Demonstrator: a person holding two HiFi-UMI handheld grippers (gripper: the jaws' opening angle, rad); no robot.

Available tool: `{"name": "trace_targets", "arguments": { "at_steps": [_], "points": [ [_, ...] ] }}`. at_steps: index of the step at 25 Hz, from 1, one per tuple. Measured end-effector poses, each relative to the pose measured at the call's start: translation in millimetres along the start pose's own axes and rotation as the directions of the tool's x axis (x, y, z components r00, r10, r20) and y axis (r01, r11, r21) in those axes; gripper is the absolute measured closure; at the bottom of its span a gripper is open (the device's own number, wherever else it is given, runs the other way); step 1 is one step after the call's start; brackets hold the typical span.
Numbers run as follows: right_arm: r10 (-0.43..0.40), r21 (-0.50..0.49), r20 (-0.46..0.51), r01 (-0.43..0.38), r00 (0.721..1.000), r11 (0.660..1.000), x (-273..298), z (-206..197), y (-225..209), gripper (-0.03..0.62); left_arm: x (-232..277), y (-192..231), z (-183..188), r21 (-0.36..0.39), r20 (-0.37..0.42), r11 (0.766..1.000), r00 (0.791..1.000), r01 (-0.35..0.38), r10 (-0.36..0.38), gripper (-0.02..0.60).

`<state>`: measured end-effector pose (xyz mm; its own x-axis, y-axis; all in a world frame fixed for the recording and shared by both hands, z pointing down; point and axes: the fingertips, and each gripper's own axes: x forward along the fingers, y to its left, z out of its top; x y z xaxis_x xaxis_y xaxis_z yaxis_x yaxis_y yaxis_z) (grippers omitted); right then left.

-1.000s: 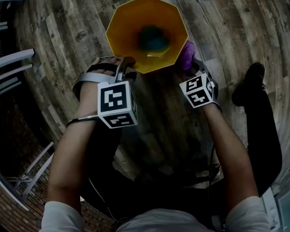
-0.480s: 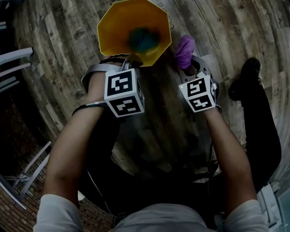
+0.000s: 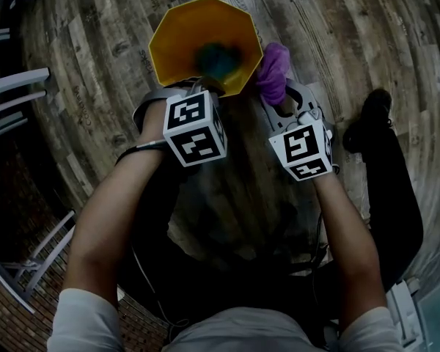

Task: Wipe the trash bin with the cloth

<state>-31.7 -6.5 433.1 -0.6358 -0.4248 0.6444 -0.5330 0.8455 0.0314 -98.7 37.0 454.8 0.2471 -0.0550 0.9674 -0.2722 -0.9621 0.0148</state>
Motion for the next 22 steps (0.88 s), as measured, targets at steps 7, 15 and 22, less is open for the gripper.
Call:
{"name": "trace_targets", "arguments": {
  "at_steps": [7, 15, 22],
  "points": [
    [0.053, -0.011, 0.000, -0.053, 0.999, 0.999, 14, -3, 16, 0.487, 1, 1, 6, 0.037, 0.010, 0.999, 1.000, -0.011, 0.010, 0.568],
    [0.081, -0.040, -0.010, -0.082, 0.997, 0.996, 37, -11, 15, 0.487, 0, 4, 10, 0.062, 0.017, 0.998, 1.000, -0.016, 0.015, 0.568],
    [0.090, -0.035, -0.059, -0.093, 0.994, 0.995, 59, -33, 12, 0.487, 0, 5, 15, 0.054, 0.021, 0.998, 1.000, -0.012, 0.010, 0.568]
  ]
}}
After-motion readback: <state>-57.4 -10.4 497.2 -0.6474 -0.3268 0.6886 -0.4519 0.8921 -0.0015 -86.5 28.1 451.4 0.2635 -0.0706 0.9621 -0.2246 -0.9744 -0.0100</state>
